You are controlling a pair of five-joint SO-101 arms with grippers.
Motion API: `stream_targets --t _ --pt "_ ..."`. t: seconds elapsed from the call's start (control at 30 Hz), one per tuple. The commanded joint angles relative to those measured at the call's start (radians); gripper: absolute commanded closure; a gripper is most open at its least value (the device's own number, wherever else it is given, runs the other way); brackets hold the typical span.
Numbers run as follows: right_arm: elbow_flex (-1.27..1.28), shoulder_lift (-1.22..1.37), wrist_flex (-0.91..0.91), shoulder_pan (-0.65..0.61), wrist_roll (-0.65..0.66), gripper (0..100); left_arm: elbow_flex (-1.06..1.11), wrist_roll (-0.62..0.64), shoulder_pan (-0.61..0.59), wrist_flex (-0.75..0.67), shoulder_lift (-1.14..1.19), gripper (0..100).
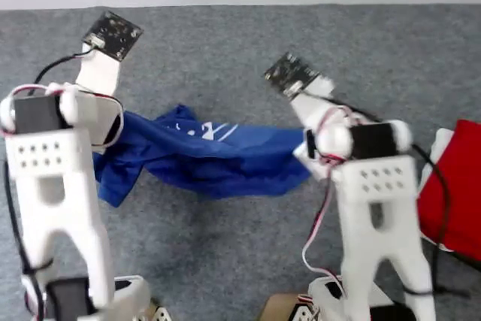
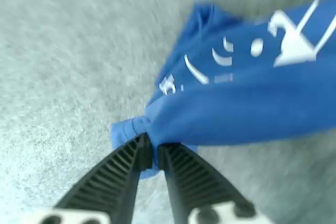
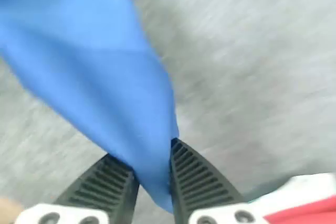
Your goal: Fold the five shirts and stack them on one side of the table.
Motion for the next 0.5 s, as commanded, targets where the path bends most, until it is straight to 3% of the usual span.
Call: stream_targets --t 0.0,0.17,0.47 --pt "-0.216 -0.076 0.002 0.038 0.028 98.8 -0.038 0.141 0.069 0.009 -0.155 100" --pt "-0.456 -0.076 0.001 0.094 0.029 98.8 -0.042 0.187 0.157 0.008 -0.299 100" --pt "-0.724 -0.081 0.002 0.131 0.060 98.8 -0.289 0.186 0.158 -0.028 -0.385 100"
